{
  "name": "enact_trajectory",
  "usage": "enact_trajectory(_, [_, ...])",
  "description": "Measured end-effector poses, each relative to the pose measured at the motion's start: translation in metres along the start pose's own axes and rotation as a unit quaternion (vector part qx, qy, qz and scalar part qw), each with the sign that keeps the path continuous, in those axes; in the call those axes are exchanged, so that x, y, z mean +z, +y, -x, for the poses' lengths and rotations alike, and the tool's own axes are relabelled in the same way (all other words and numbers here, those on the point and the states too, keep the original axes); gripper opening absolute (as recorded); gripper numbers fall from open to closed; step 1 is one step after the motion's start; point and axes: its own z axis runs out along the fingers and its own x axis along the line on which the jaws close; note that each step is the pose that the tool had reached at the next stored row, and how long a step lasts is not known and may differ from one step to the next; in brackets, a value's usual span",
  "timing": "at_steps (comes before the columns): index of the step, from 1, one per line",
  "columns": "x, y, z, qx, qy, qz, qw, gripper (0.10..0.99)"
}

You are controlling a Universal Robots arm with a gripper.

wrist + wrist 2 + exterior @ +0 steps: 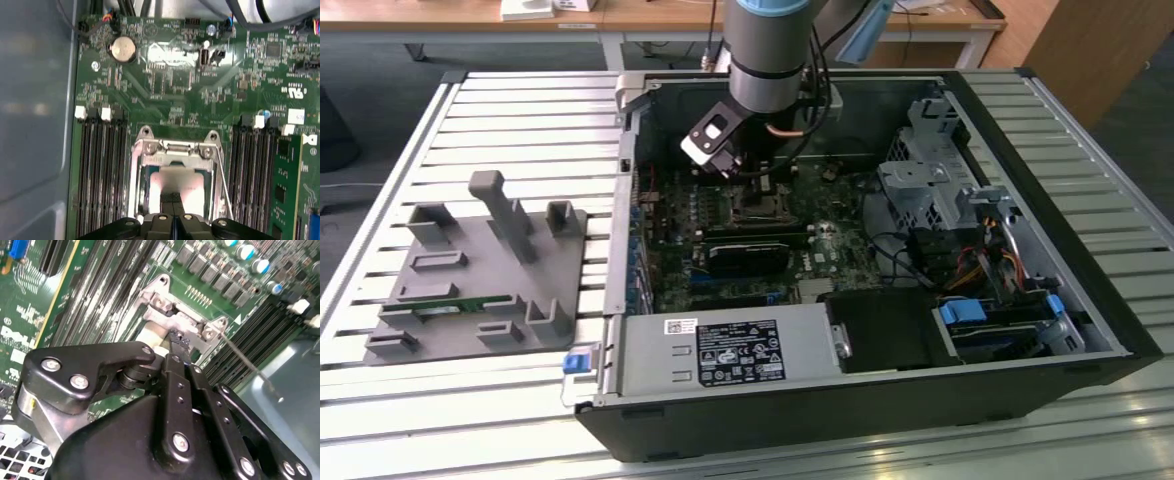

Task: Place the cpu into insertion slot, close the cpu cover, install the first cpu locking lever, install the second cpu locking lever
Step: 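Close the cpu cover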

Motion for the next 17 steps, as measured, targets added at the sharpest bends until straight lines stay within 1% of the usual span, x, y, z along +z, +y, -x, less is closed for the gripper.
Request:
enact_trajectory(4, [-0.0005, 0.0023, -0.0003, 0.0, 0.0001, 0.0002, 1.0, 0.106])
enact_trajectory(6, [-0.0024, 0.0028, -0.001, 0.0, 0.0015, 0.0011, 1.0, 0.106])
enact_trajectory(11, [-0.0165, 0.0028, -0.0019, 0.0, 0.0007, 0.0005, 1.0, 0.106])
enact_trajectory(12, [-0.0177, 0.0028, -0.002, 0.0, 0.0007, 0.0005, 1.0, 0.106])
enact_trajectory(17, [-0.0178, 0.0004, -0.0022, 0.0, 0.0007, 0.0005, 1.0, 0.106])
